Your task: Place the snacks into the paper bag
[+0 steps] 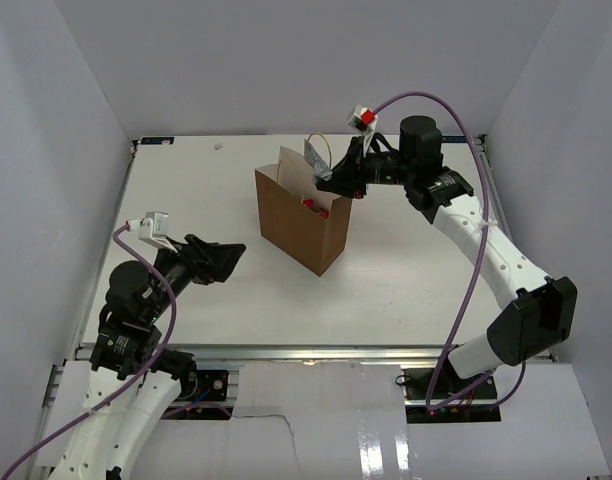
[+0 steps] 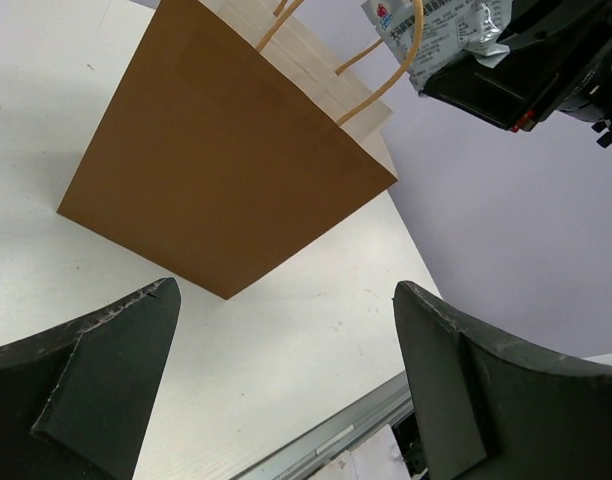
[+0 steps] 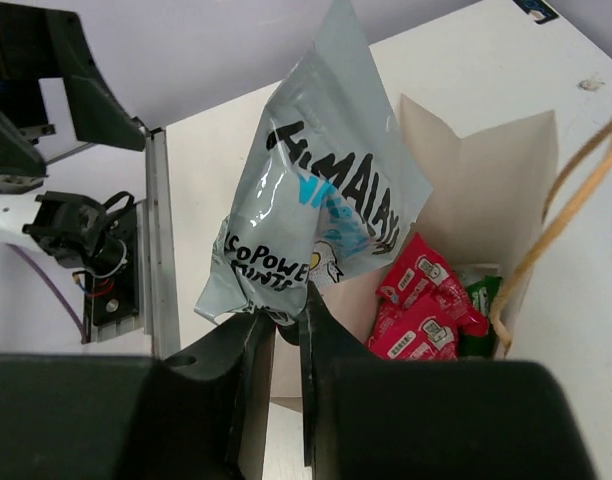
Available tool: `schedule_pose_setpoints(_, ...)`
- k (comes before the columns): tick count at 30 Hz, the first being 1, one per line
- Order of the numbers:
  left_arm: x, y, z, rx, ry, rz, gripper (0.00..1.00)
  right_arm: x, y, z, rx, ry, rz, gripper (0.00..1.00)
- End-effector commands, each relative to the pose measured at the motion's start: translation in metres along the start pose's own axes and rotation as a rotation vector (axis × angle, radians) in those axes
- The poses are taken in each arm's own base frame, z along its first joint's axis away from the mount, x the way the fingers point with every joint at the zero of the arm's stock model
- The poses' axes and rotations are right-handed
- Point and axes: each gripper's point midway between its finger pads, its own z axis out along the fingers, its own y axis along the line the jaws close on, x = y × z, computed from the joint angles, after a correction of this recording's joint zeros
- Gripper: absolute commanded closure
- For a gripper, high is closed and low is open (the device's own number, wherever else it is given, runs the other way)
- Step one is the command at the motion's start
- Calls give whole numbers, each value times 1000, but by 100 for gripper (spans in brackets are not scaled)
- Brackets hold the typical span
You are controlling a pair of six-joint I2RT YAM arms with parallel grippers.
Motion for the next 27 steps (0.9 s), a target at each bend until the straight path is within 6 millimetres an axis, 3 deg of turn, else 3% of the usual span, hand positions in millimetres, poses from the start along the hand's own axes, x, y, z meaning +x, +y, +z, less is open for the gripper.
schedule_pose_setpoints(1,11,5,-1,-26,45,-55,2,-13,-16,2,76,-41,0,85)
schedule_pose_setpoints(3,10,5,0,-35,49,-57,2,-2,-23,4,104,-19,21,74)
schedule_pose_setpoints(4,9,4,-1,-36,49,-50,2,0,-25,2,115,-13,13,60)
schedule_pose_setpoints(7,2,3,-1,-46,34,-32,2,8,-26,-2,144,9,-1,31)
schedule_pose_setpoints(12,-7,1,5,-49,35,7,2,-2,-15,-15,146,4,-31,24)
schedule_pose_setpoints(13,-12,-2,8,-46,36,15,2,-16,-16,-26,164,-16,-96,23)
schedule_pose_setpoints(15,-18,-5,10,-41,36,46,2,-26,-19,-42,205,-23,-122,18)
schedule_pose_setpoints(16,-24,-8,12,-40,32,58,2,-36,-28,-63,271,-40,-156,13)
schedule_pose_setpoints(18,-26,-5,11,-62,37,87,2,-35,-54,-102,475,-29,-159,6)
schedule_pose_setpoints(20,-32,3,10,-113,21,113,2,-3,-90,-138,722,37,-128,10)
schedule_pose_setpoints(22,-32,15,6,-175,18,129,2,23,-105,-174,899,91,-85,10)
schedule_pose_setpoints(23,-31,19,5,-194,18,144,2,48,-115,-194,1014,146,-33,10)
schedule_pose_setpoints(24,-30,24,4,-218,22,147,2,57,-115,-210,1076,162,-6,10)
schedule_pose_setpoints(26,-31,31,3,-254,14,151,2,93,-115,-235,1198,250,63,10)
schedule_pose_setpoints(27,-30,34,2,-265,16,152,2,94,-108,-247,1236,239,56,10)
